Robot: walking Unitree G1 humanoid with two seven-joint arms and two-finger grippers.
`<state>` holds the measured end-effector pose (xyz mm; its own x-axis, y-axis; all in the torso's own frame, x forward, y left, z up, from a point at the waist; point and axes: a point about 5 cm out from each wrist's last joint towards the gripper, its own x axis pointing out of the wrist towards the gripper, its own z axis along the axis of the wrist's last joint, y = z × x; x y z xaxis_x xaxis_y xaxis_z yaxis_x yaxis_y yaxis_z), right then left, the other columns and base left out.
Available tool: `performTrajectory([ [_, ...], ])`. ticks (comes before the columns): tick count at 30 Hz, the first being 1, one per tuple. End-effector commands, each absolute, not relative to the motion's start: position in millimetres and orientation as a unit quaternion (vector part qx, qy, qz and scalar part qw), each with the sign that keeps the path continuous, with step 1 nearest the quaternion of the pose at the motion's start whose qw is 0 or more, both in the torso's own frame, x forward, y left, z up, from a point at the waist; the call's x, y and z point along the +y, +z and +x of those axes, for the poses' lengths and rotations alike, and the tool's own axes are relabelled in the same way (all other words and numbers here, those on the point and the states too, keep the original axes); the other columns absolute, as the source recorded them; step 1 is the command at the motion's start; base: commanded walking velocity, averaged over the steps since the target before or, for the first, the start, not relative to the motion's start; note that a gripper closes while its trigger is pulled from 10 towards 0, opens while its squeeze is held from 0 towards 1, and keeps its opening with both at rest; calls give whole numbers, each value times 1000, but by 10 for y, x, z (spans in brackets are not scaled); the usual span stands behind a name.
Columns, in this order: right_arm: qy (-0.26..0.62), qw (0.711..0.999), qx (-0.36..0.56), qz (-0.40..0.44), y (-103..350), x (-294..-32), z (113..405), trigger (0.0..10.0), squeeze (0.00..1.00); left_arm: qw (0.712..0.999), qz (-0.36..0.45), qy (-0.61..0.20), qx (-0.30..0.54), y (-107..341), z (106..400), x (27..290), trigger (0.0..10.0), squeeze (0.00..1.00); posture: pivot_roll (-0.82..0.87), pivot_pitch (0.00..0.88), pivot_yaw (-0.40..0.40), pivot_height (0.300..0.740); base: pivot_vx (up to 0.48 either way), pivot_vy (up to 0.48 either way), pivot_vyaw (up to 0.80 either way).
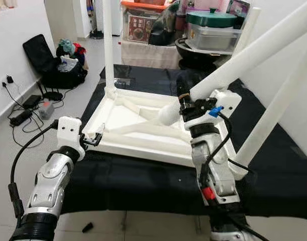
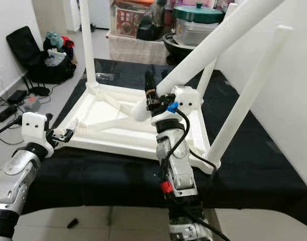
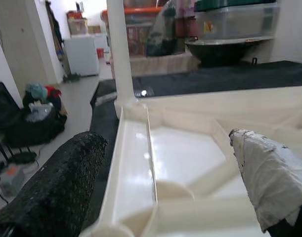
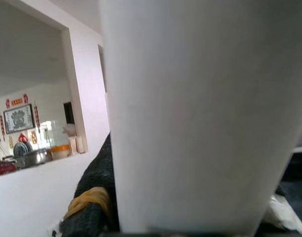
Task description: Building children table
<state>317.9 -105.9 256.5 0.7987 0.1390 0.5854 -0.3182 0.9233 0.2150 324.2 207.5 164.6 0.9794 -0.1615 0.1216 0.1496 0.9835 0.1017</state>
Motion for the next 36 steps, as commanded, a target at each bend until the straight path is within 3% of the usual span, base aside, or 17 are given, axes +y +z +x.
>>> performTrajectory([
  [1,117,937,-289,157,2565,-1092,3164,0,0,992,40,-87,-82,1721,3253,2027,10000,0,97,0,-86,740,304,0,-469],
  [10,121,941,-275,153,2570,-1073,3133,0,0,989,32,-101,-102,1822,3256,1933,10000,0,95,0,-85,740,384,0,-680],
  [24,119,947,-258,149,2560,-1101,3132,0,0,988,20,-113,-107,1822,3220,1870,10000,0,100,0,-87,740,0,0,0],
  [36,128,950,-249,139,2553,-1071,3143,0,0,986,14,-125,-107,1831,3204,1828,10000,0,108,0,-89,740,0,480,0],
])
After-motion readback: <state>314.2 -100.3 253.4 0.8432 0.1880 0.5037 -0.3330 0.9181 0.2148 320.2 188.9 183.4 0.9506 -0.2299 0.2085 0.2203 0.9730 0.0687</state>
